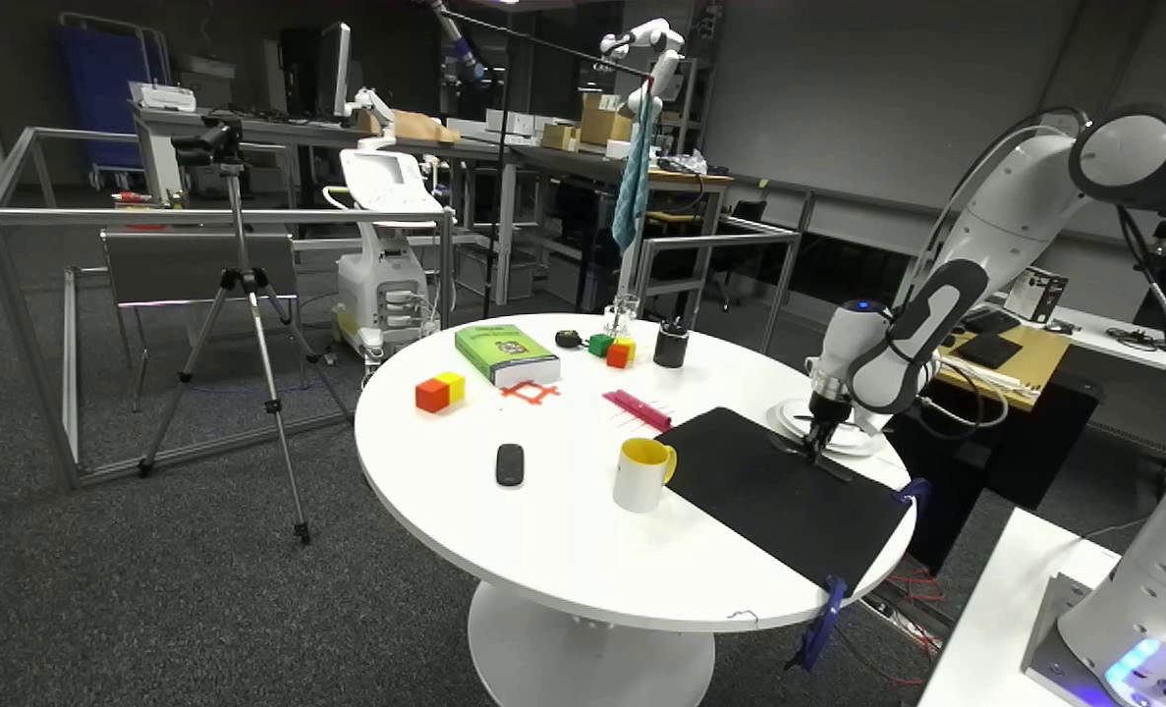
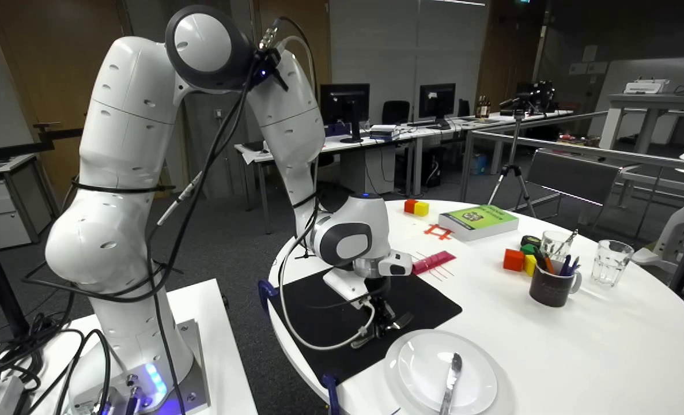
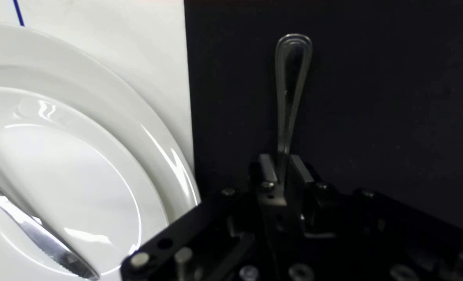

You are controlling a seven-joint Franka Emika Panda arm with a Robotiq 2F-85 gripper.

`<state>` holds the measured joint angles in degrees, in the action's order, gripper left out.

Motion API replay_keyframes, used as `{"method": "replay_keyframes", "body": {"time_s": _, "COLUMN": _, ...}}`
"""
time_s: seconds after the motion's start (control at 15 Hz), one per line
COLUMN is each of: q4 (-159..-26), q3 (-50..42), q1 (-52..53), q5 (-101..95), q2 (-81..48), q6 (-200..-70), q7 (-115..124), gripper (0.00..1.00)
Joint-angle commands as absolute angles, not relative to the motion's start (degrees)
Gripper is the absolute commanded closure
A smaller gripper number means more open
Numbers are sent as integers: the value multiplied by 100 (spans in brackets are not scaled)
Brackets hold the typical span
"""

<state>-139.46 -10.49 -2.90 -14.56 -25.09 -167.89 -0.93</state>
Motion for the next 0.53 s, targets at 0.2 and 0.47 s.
{"method": "replay_keyframes", "body": {"time_s": 0.2, "q4": -13933, "q3": -1119, "q1": -228, "q5": -1472, "q2": -2509, "q6": -16891, "q7": -278, "gripper": 30}}
{"method": "replay_keyframes", "body": {"time_s": 0.47, "q4": -13951, "q3": -999, "q1": -250, "q5": -1421, "q2": -2452, "q6": -16820, "q7": -368, "gripper": 1}}
